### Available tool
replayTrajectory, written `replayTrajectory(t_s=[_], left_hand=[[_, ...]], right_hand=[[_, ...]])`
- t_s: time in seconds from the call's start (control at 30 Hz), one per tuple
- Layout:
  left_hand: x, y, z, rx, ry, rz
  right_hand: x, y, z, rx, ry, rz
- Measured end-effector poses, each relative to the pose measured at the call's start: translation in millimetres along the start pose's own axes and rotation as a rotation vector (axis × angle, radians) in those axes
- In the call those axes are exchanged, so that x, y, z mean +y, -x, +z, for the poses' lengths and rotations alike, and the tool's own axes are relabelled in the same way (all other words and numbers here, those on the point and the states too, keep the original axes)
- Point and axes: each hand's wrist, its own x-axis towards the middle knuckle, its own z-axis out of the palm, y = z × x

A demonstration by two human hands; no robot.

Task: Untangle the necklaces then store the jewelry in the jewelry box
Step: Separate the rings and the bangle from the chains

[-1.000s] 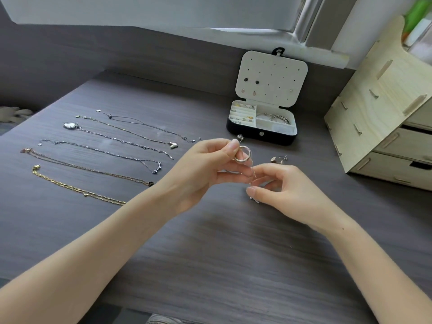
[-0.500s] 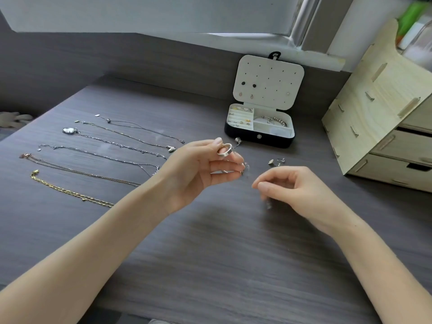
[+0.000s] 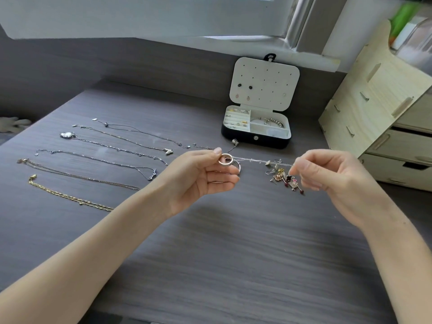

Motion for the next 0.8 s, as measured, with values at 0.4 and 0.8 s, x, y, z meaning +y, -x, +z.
replayTrajectory(t_s=[0.4, 0.8], left_hand=[[-6.0, -1.0, 2.1, -0.040, -0.221, 0.088], [-11.5, -1.4, 4.4, -0.111, -0.290, 0.105]], right_hand=[[16.0, 4.4, 28.1, -0.178, 0.892, -0.051], [10.7, -8.2, 60.5, 0.030, 0.491, -0.185]])
